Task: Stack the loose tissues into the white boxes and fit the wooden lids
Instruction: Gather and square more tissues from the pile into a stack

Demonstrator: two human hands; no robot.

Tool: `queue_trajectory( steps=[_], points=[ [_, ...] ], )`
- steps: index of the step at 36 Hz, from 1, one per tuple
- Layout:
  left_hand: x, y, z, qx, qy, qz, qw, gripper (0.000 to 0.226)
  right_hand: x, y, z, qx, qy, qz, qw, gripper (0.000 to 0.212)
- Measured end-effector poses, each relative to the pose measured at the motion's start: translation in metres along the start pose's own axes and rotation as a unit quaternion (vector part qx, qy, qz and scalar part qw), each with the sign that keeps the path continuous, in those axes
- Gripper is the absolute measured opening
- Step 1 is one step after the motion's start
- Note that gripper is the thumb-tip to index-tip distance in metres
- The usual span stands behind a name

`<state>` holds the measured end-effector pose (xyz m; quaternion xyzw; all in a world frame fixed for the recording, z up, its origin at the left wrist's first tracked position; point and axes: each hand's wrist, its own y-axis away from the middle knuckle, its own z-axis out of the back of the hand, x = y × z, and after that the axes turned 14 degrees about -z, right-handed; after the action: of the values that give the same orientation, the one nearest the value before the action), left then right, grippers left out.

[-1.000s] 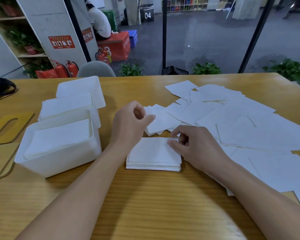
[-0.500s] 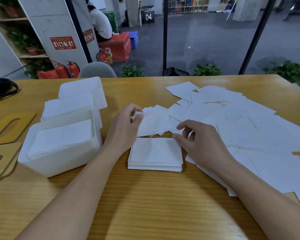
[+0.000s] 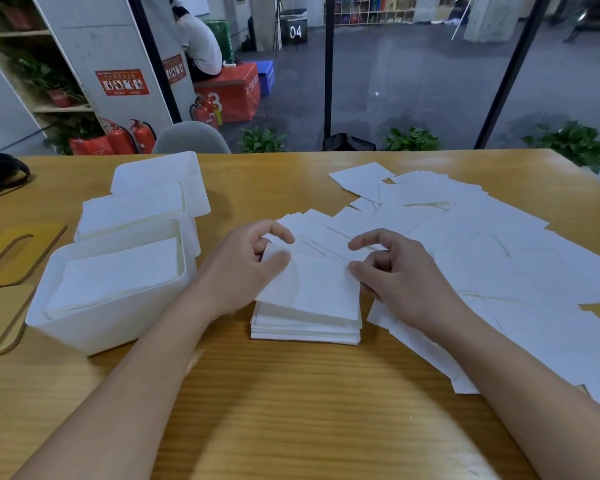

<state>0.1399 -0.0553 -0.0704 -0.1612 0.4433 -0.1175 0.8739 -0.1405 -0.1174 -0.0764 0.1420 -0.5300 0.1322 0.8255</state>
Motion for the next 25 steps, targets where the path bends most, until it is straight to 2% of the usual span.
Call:
queue_trajectory(
  steps=[6,8,13,17,21,25],
  points=[
    [-0.008,0.005,0.003,0.087,-0.102,0.025,0.991,0.012,-0.005,0.0,-0.005,0.003,0.059,0.006,0.998,0.02],
    [-0.009,0.005,0.002,0.092,-0.123,0.028,0.988,0.01,-0.007,0.001,-0.006,-0.008,0.088,0.014,0.996,0.019],
    [-0.012,0.006,0.0,0.07,-0.147,0.028,0.986,0.01,-0.008,0.0,-0.007,-0.097,0.181,0.058,0.977,0.002],
    [-0.013,0.005,-0.002,0.051,-0.14,0.007,0.989,0.014,-0.005,-0.004,-0.004,-0.093,0.268,0.081,0.955,0.027],
    [-0.009,0.004,-0.01,0.045,-0.141,-0.001,0.989,0.017,-0.008,-0.005,-0.005,-0.043,0.329,0.076,0.94,0.029],
    [-0.005,0.004,-0.015,0.046,-0.134,-0.008,0.99,0.014,-0.012,-0.008,-0.005,-0.045,0.365,0.075,0.927,0.033]
  ],
)
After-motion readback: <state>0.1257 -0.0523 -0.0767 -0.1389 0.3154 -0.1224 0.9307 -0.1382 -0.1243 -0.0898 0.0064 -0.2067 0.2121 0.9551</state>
